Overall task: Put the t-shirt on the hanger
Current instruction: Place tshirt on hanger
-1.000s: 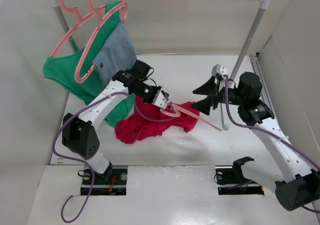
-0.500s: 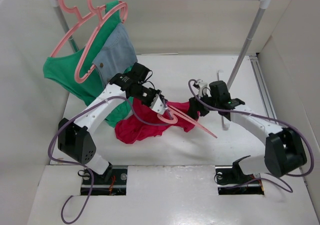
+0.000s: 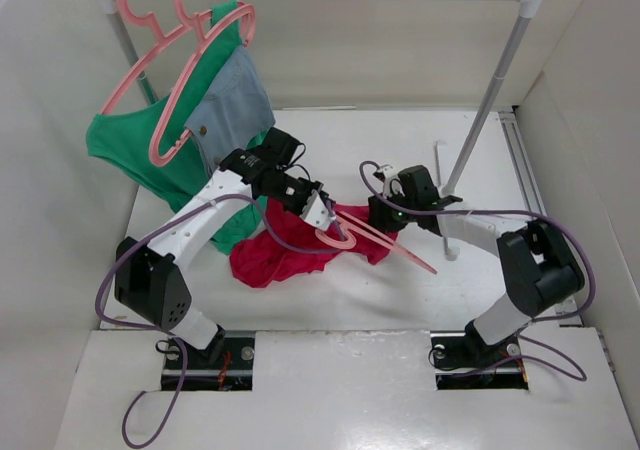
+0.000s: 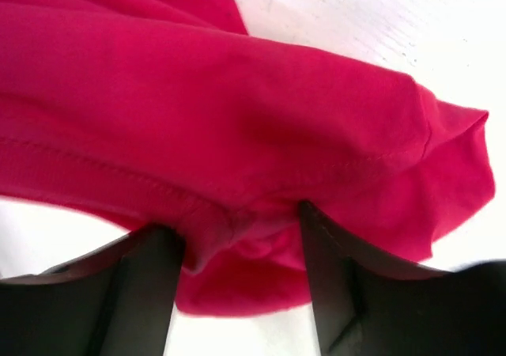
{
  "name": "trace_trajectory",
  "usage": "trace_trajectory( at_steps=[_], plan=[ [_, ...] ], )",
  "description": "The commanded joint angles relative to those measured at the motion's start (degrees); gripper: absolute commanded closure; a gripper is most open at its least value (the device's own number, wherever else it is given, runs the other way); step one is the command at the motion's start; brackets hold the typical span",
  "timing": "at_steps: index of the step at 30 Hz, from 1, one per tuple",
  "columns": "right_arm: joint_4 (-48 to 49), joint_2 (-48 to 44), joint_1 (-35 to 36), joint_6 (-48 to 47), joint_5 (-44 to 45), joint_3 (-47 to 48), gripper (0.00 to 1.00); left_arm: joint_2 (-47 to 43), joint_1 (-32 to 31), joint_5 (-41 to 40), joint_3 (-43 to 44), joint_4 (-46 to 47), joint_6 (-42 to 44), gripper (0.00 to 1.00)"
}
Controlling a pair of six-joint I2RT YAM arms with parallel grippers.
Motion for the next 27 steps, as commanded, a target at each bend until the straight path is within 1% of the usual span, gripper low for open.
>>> trace_trajectory(
  at_steps=[1,3,4,5,7,8,9,10,11,12,13,14,15,16,17,18,20,21,23,26,27],
  plan=[
    [6.27,1.32,0.45,3.74,2.48,1.74,0.46,-3.26,-0.27,2.57,-0.73,0.05,-0.74,1.0],
    [6.9,2.11,0.45,4.44,2.48,1.74,0.7,-3.26,-0.27,2.58,-1.26,0.05,-1.53,1.0],
    [6.9,2.64,0.45,4.45,3.09,1.74,0.98,-3.26,-0.27,2.58,-1.26,0.05,-1.53,1.0],
    [6.9,2.64,-0.42,5.32,3.1,1.74,1.0,-3.26,-0.27,2.58,-1.26,0.05,-2.93,1.0],
    [6.9,-0.16,-2.18,7.6,4.93,-0.53,1.0,-3.26,1.05,2.58,-1.26,0.58,-4.25,1.0],
    [6.9,-1.65,-3.4,8.48,4.94,-2.02,1.0,-3.26,1.57,2.58,-1.26,2.58,-5.74,1.0],
    [6.11,-5.67,-6.64,9.19,5.64,-5.69,1.0,-3.26,2.19,2.58,-1.26,3.91,-7.84,1.0],
    [5.41,-7.97,-8.32,10.41,5.65,-7.55,1.0,-3.26,3.76,2.58,-1.26,5.14,-11.6,1.0],
    [4.53,-10.34,-10.08,10.43,6.34,-9.31,1.0,-3.26,4.73,1.97,-1.26,7.5,-13.21,1.0],
    [2.0,-15.06,-13.05,10.43,7.22,-11.94,1.0,-3.26,6.75,1.96,-1.26,8.83,-14.88,1.0],
    [0.23,-17.46,-14.39,10.43,7.93,-12.84,1.0,-3.26,7.72,1.96,-1.26,10.23,-16.89,1.0],
    [-1.52,-19.66,-15.45,10.43,9.5,-13.37,1.0,-3.26,8.69,1.18,-1.26,11.64,-20.74,1.0],
    [-3.28,-21.68,-17.2,9.56,10.21,-13.37,1.0,-3.26,9.48,-0.05,-1.26,13.48,-22.0,1.0],
    [-6.43,-25.1,-17.91,9.02,10.83,-13.37,1.0,-3.26,10.01,-1.02,-1.26,13.5,-22.53,1.0],
    [-7.68,-26.61,-18.7,9.02,10.83,-13.37,1.0,-2.74,10.02,-2.51,-2.04,14.28,-22.54,1.0],
    [-8.82,-27.93,-19.41,9.02,11.53,-13.37,1.0,-2.73,10.02,-5.83,-2.75,15.33,-23.06,1.0],
    [-11.72,-31.52,-21.69,9.02,12.23,-12.68,1.0,-2.73,10.02,-8.92,-4.24,17.27,-24.46,1.0],
    [-12.61,-32.68,-22.31,9.02,13.02,-11.97,1.0,-2.73,10.02,-12.33,-4.77,17.98,-25.08,1.0],
    [-15.32,-35.92,-23.71,8.49,14.25,-11.18,1.0,-2.21,10.02,-15.08,-5.39,19.04,-25.79,1.0],
    [-16.75,-38.48,-24.6,7.79,14.79,-9.51,1.0,-2.21,10.02,-19.82,-6.96,20.97,-25.79,1.0],
    [-16.75,-39.01,-24.6,6.22,14.79,-8.64,1.0,-2.21,9.5,-20.97,-7.5,21.58,-25.79,1.0]
  ],
)
